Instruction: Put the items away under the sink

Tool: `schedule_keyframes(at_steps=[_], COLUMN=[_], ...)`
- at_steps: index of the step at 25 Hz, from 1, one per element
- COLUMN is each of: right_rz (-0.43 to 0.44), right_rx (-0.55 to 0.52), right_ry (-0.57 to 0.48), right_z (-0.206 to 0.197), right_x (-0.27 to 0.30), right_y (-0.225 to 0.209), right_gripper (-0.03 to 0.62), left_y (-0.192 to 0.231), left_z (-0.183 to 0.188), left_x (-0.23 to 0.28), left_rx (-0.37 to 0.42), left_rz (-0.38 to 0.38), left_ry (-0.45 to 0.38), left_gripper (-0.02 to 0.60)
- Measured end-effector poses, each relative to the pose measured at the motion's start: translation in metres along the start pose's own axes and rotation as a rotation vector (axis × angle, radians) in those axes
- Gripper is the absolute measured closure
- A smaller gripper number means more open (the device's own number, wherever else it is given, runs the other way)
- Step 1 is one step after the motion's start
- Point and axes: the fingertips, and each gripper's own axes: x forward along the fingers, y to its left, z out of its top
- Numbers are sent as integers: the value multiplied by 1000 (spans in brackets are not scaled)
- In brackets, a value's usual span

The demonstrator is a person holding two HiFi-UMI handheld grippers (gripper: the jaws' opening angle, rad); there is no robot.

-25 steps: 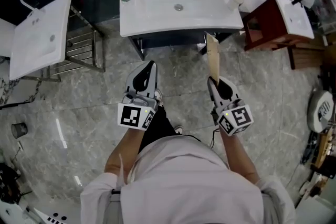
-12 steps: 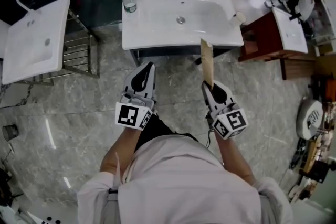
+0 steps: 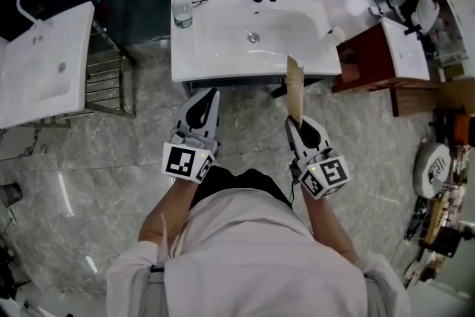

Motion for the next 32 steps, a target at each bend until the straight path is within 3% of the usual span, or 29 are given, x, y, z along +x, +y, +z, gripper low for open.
schedule_keyframes(at_steps=[8, 16, 32], right_rz=[-27, -30, 71], right_rx=[13, 90, 106], right_ry=[-27, -43, 3], right_z=[10, -3, -35], right_x=[2, 2, 50], right_y=[-17, -57, -137], right_gripper=[520, 520, 520], left_y=[-2, -34, -26], left_z=[0, -10, -57], left_x=[20, 52, 95], left_rx=[7, 44, 116], left_rz=[-28, -55, 101], left_ry=[20, 73, 123], left_gripper=[578, 578, 578])
